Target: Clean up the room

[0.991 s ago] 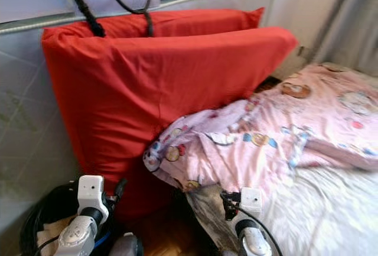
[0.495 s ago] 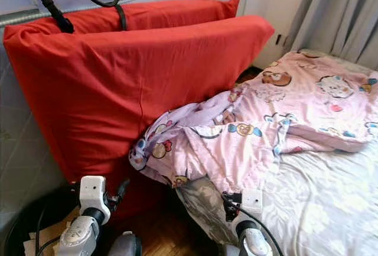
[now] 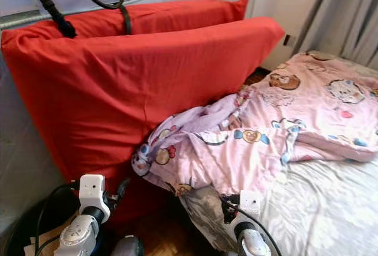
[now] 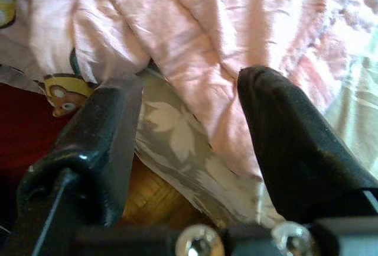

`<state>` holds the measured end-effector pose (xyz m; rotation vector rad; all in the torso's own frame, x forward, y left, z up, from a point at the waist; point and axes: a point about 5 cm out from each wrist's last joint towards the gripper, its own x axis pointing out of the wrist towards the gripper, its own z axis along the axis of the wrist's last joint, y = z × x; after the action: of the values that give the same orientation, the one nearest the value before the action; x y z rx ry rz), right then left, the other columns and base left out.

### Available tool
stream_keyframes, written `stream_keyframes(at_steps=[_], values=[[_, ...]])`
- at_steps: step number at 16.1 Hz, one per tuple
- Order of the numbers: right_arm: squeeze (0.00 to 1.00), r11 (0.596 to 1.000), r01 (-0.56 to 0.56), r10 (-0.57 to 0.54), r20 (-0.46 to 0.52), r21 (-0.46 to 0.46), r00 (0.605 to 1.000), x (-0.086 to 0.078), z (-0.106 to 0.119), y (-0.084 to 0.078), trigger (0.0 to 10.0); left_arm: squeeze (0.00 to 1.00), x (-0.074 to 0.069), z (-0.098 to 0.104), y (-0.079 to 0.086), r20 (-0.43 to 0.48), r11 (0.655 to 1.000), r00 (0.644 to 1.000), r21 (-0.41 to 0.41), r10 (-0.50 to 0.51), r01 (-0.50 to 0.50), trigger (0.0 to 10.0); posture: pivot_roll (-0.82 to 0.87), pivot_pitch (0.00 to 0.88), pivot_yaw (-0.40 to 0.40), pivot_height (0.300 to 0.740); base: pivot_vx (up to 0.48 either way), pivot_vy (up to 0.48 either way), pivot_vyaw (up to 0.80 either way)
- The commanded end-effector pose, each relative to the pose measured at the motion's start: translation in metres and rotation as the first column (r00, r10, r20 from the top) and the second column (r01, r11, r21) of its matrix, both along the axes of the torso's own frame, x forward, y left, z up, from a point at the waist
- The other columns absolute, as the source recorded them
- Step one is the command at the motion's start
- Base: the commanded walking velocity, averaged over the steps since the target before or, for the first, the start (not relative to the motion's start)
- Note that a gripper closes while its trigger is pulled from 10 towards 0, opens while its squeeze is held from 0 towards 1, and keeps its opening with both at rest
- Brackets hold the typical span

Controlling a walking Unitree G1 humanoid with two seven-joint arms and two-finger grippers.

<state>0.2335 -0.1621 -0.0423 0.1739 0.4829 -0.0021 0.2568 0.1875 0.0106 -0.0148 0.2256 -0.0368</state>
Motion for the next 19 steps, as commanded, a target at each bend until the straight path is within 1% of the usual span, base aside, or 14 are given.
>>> stream_keyframes(at_steps=[1, 7, 15, 19], values=[[0.00, 1.000, 0.004, -0.004, 0.009, 0.003, 1.000, 0.0026, 0.0018, -0.0002, 10.0, 0.00, 0.0008, 0.0002, -0.0008, -0.009, 1.000, 1.000, 0.003, -0.014, 0.014, 10.0, 0.03, 0.000, -0.028, 0.631, 0.259, 0.000, 0.00], [0.00, 1.000, -0.005, 0.005, -0.015, -0.002, 1.000, 0.0018, -0.0004, -0.0003, 10.0, 0.00, 0.0008, 0.0008, -0.0001, -0.010, 1.000, 1.000, 0.008, -0.016, 0.016, 10.0, 0.03, 0.000, -0.025, 0.631, 0.263, 0.000, 0.00], [0.00, 1.000, -0.005, 0.005, -0.005, 0.016, 1.000, 0.0002, -0.0008, 0.0003, 10.0, 0.00, 0.0011, 0.0011, -0.0009, -0.011, 1.000, 1.000, 0.011, -0.020, 0.020, 10.0, 0.03, 0.000, -0.023, 0.631, 0.289, 0.000, 0.00], [0.00, 0.999, -0.022, 0.022, -0.033, 0.024, 0.999, -0.0031, -0.0046, 0.0044, 10.0, 0.00, 0.0012, 0.0011, -0.0002, -0.012, 1.000, 1.000, 0.017, -0.019, 0.019, 10.0, 0.03, 0.000, -0.021, 0.631, 0.323, 0.000, 0.00]])
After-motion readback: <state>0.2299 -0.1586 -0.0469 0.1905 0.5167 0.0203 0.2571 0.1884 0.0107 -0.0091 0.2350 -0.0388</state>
